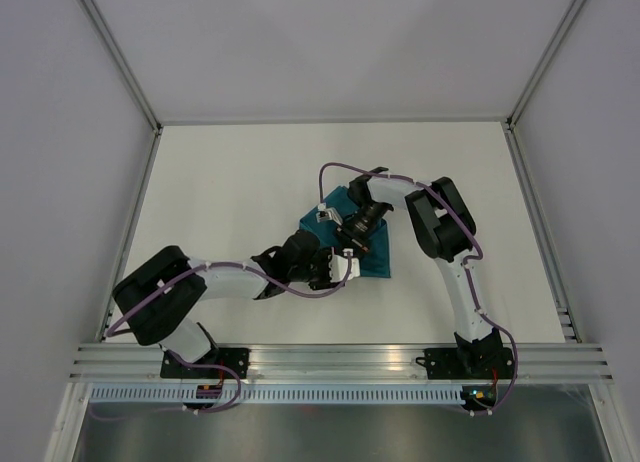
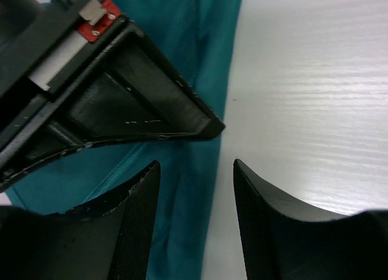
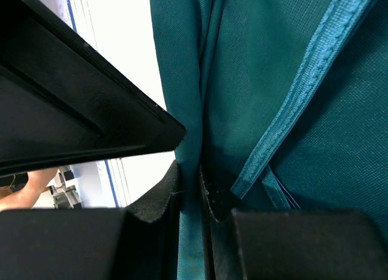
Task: Fold the napkin, place the utensils inside, and roll it up
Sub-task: Roll the napkin at the center of the board.
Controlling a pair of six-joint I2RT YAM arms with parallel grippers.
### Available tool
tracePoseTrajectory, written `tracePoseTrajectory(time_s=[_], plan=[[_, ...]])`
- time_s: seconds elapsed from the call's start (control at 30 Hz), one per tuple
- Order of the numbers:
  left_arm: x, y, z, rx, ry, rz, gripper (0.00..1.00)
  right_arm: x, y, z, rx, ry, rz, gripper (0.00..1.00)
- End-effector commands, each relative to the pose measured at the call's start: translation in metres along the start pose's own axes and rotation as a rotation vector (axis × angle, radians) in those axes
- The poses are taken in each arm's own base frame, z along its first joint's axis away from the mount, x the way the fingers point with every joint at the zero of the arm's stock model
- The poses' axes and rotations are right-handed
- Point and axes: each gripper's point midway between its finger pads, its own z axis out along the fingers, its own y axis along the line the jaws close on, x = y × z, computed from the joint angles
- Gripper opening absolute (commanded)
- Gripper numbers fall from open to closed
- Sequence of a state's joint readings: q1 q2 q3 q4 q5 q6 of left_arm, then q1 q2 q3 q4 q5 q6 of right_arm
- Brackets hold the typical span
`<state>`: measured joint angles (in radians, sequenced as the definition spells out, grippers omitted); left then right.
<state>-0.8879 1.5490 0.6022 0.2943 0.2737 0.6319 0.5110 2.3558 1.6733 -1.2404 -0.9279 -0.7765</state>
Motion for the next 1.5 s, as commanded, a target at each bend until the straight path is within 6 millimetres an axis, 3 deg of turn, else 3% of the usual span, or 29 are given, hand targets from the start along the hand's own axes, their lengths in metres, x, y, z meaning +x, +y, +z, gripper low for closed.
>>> tracePoseTrajectory(time_s=[0.0, 0.1, 0.37, 0.73, 0.83, 1.13, 1.23, 1.27, 1.47], plan=[[-0.027, 0.03, 0.005, -0.116, -0.077, 0.004, 0.57, 0.02, -0.038, 0.005, 0.084, 0.071, -0.09, 0.11], [-0.029, 0.031, 0.01, -0.104, -0.078, -0.009, 0.57, 0.024, -0.038, 0.005, 0.082, 0.079, -0.089, 0.11], [-0.022, 0.006, 0.016, 0.018, -0.077, -0.024, 0.56, 0.027, -0.038, 0.005, 0.076, 0.08, -0.083, 0.11], [-0.015, -0.004, 0.029, 0.076, -0.047, -0.091, 0.54, 0.027, -0.038, 0.005, 0.074, 0.082, -0.082, 0.11], [-0.013, -0.006, 0.031, 0.088, -0.035, -0.105, 0.49, 0.028, -0.038, 0.006, 0.073, 0.083, -0.081, 0.11], [-0.006, -0.022, 0.033, 0.164, -0.003, -0.172, 0.13, 0.029, -0.035, 0.005, 0.067, 0.082, -0.087, 0.11], [-0.006, -0.028, 0.031, 0.204, -0.004, -0.191, 0.04, 0.029, -0.034, 0.004, 0.078, 0.078, -0.088, 0.2], [-0.006, -0.031, 0.03, 0.225, -0.007, -0.197, 0.02, 0.029, -0.034, 0.004, 0.082, 0.075, -0.089, 0.28], [-0.009, -0.039, 0.025, 0.303, -0.023, -0.256, 0.02, 0.016, -0.024, -0.011, 0.117, 0.02, -0.122, 0.49]])
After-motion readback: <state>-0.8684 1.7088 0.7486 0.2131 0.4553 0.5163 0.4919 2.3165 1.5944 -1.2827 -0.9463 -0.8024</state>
